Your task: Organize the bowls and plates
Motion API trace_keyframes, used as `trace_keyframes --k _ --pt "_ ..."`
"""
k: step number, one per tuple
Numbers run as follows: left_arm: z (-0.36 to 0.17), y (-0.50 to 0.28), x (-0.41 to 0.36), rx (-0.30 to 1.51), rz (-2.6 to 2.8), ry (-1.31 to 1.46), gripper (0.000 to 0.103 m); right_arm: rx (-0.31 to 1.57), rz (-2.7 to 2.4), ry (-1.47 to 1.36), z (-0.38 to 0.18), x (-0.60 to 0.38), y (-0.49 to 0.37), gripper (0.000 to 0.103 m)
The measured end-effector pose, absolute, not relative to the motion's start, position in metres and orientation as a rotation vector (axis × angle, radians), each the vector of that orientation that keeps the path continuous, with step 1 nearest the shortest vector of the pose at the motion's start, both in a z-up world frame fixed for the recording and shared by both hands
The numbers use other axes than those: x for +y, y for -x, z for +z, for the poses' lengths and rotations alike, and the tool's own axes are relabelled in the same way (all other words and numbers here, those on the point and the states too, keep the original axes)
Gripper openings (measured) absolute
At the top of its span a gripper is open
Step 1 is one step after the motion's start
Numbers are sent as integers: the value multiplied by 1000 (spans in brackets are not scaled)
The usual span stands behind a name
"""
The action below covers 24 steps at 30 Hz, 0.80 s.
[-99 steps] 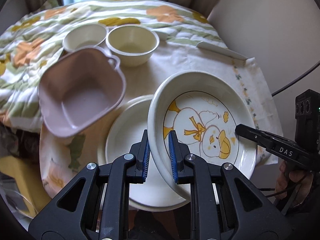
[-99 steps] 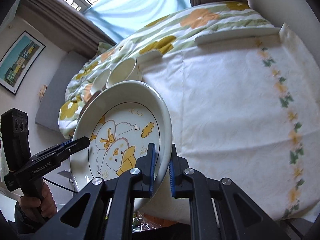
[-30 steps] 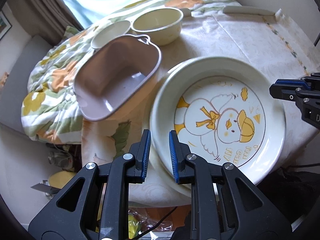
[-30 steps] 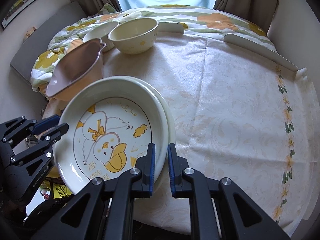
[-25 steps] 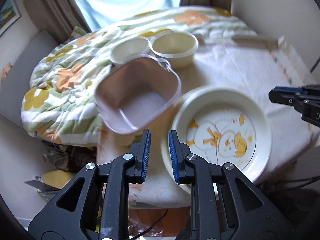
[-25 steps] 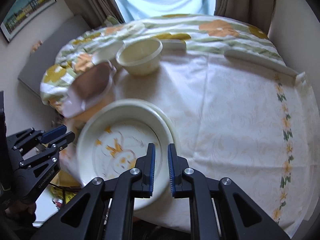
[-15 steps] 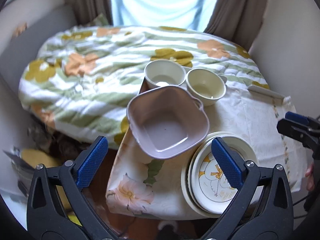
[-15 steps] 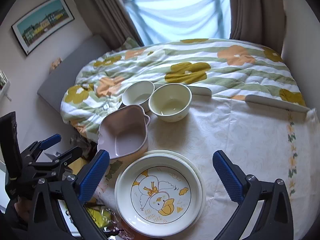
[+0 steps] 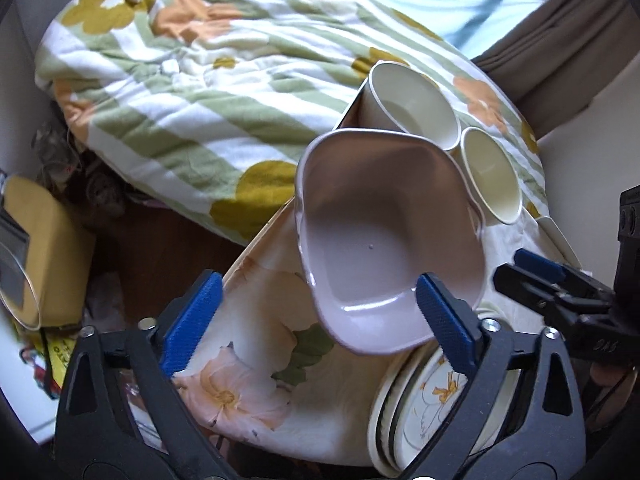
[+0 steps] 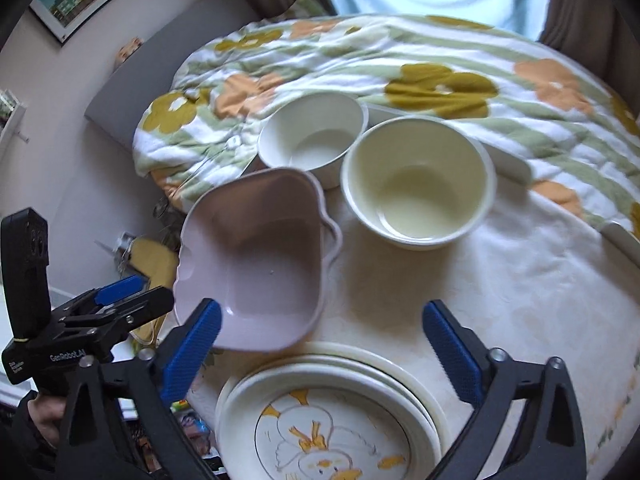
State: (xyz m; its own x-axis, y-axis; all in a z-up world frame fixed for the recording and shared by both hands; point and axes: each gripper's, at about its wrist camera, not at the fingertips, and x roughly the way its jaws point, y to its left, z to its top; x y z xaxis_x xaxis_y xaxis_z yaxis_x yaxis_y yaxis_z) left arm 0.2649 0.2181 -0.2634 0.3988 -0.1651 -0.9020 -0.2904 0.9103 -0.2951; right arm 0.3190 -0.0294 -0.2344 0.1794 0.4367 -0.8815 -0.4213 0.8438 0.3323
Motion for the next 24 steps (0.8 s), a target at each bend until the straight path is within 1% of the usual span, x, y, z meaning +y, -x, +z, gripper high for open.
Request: trace_keyframes --k 1,2,4,6,8,9,10,11,12,13,14,16,17,24 --pt "-268 -269 219 1177 84 453 84 1262 622 -7 -240 -26 -322 81" --pt "-272 -272 219 1186 88 455 81 1270 641 -4 -245 -22 -325 76" --pt "-279 -279 217 1203 95 453 71 1284 672 -2 -253 -16 -331 69" --pt "-284 -284 216 1215 91 462 66 1290 693 17 -258 -11 -336 63" --pt "-287 -288 215 1220 94 467 65 1297 710 41 -263 -7 -340 57" --pt "-289 -290 215 1220 98 466 62 1303 715 47 -265 -5 -341 56" --pt "-290 -290 216 1222 101 466 54 1308 721 50 -267 -4 -343 52" --pt "-292 -291 216 1227 103 468 49 1313 725 51 -269 -3 -343 45" --pt "-295 -292 217 1233 106 468 38 1318 727 54 -272 -1 -344 41" --pt "-297 -293 217 1240 111 466 28 1324 728 60 -274 1 -344 31" --pt "-298 -293 218 1245 114 463 24 1329 725 66 -276 2 -344 25" --pt "-300 -293 217 1250 116 454 15 1331 717 73 -279 5 -344 17" --pt "-300 -293 217 1251 120 443 15 1330 713 75 -279 6 -343 14" --pt "-290 -287 215 1230 119 396 12 1319 702 63 -274 2 -336 14"
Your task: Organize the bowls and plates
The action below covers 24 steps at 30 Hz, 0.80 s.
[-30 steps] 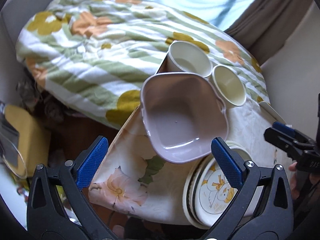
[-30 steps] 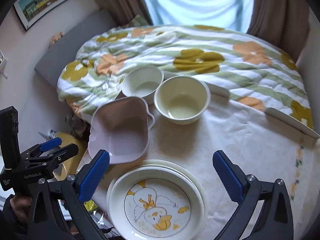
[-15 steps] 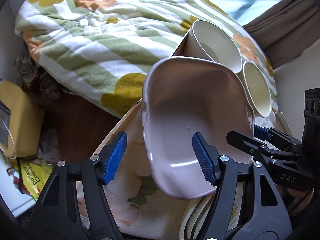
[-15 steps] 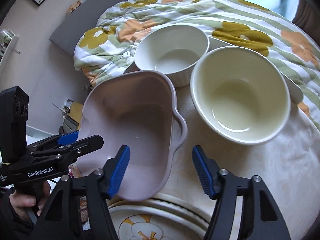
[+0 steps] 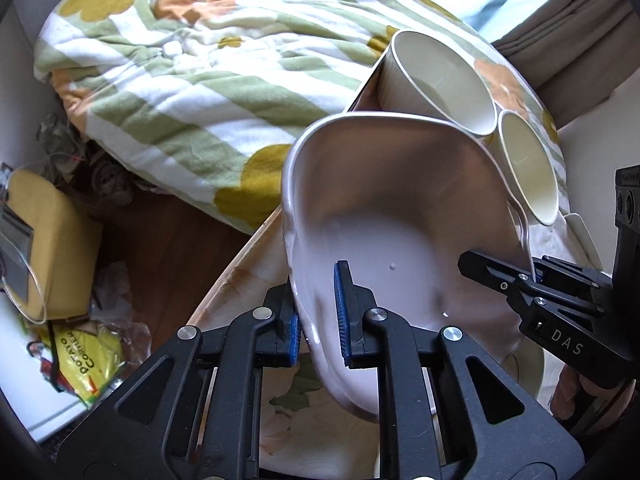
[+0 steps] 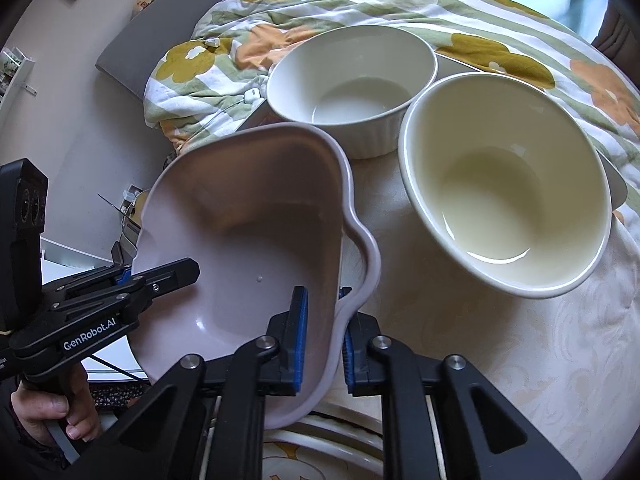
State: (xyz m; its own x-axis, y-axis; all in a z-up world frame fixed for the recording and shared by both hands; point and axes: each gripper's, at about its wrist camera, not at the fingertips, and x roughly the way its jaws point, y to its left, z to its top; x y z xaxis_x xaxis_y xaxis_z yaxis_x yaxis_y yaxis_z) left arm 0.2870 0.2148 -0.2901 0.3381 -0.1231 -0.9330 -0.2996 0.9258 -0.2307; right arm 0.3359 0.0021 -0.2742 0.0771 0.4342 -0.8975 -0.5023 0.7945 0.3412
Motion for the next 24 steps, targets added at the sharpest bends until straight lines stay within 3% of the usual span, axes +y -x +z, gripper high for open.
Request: trace_keyframes --k 13,24 --pt "-188 -249 184 1046 -3 229 12 1105 613 -45 -191 -32 -271 14" --pt "-126 -213 70 954 -318 103 12 956 327 -160 -127 -139 -189 14"
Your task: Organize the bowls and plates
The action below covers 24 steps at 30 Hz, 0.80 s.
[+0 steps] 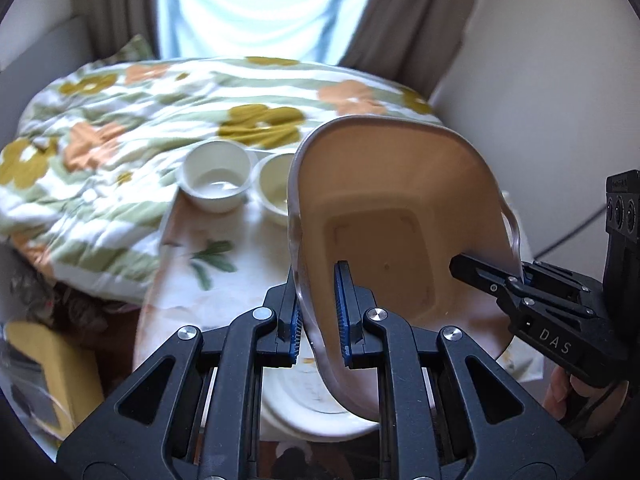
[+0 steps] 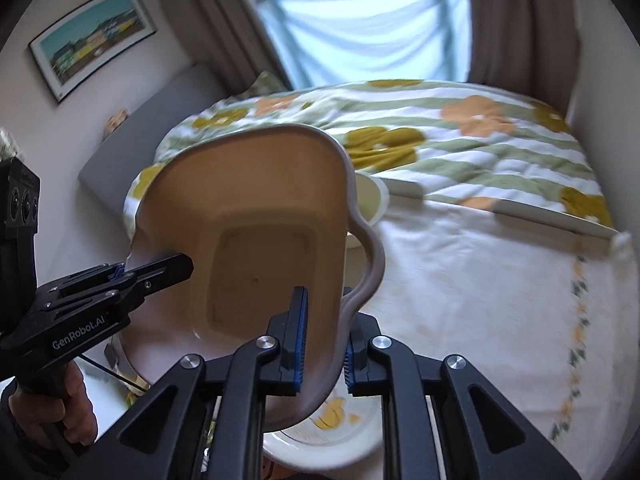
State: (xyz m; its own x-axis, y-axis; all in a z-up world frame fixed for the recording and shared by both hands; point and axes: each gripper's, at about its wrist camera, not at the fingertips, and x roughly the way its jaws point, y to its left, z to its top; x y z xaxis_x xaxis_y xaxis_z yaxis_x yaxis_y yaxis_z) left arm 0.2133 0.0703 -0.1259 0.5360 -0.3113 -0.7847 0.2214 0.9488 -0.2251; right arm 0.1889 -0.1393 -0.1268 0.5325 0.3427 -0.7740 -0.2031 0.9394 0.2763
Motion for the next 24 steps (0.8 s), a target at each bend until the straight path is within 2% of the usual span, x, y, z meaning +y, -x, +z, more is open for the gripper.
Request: trace_keyframes --k 10,18,24 --pt "-136 -200 -72 988 -509 39 12 926 125 -242 -119 -261 -145 14" --pt "-208 -196 -167 1080 -558 -2 12 1000 42 -305 -177 -347 -140 14" --pt "-267 -194 -189 1145 -541 9 12 1041 39 -323 -231 -373 -136 14"
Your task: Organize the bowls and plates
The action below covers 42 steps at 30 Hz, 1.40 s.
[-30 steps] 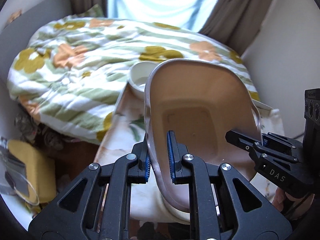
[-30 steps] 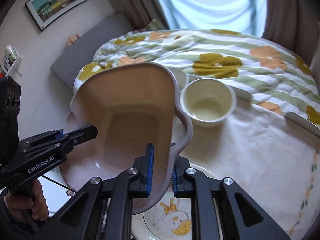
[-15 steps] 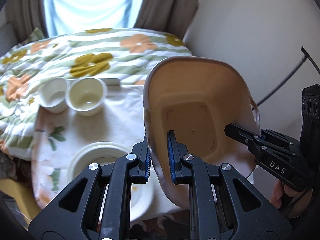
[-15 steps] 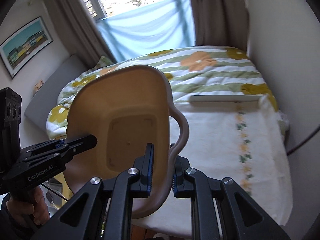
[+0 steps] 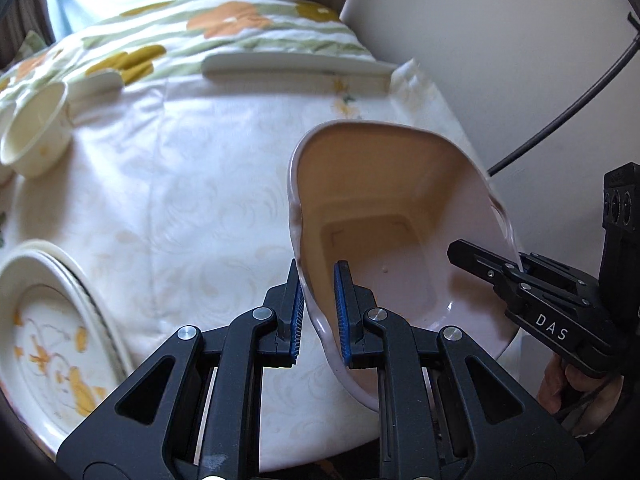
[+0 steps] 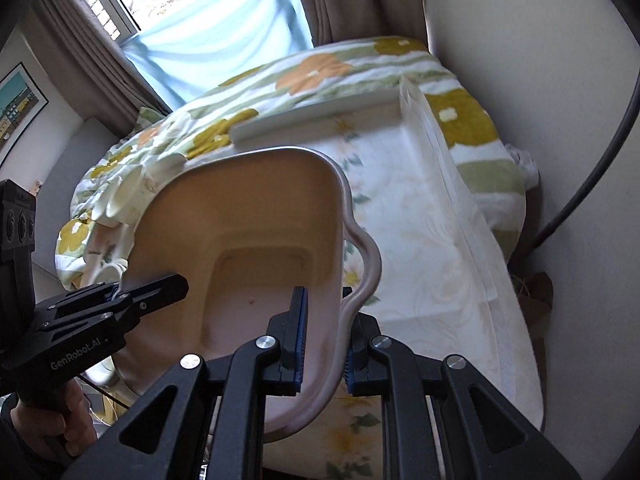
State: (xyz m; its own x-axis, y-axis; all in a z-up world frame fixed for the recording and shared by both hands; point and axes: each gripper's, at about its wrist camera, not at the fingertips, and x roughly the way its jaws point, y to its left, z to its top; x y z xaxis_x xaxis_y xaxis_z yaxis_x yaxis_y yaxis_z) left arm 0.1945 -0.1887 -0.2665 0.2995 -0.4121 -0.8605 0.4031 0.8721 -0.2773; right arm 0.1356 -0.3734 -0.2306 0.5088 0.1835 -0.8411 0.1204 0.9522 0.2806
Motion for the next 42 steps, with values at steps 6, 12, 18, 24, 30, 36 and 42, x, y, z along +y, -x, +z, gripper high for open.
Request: trace_keyframes --k 6,12,18,24,30,36,42 --pt "-293 -187 -193 1182 -504 9 12 1061 60 -330 -255 -380 -126 14" --pt "-297 -184 -196 1165 -485 -31 12 1042 74 -377 -263 -388 -121 14" --pt "-298 -185 -203 1174 -433 -66 50 1045 93 -473 -267 -399 -121 14" --pt "-288 -184 -202 1115 -401 -91 88 1021 64 -516 -265 -406 -119 46" --pt "-262 -172 -189 1102 -368 -93 88 1005 50 -509 -240 -413 -112 48" --pt "-182 -154 -147 977 -272 -50 88 919 118 -361 -167 -395 -114 48" --pt "-102 -149 -83 793 -107 -8 103 828 311 -261 -105 -346 -145 62"
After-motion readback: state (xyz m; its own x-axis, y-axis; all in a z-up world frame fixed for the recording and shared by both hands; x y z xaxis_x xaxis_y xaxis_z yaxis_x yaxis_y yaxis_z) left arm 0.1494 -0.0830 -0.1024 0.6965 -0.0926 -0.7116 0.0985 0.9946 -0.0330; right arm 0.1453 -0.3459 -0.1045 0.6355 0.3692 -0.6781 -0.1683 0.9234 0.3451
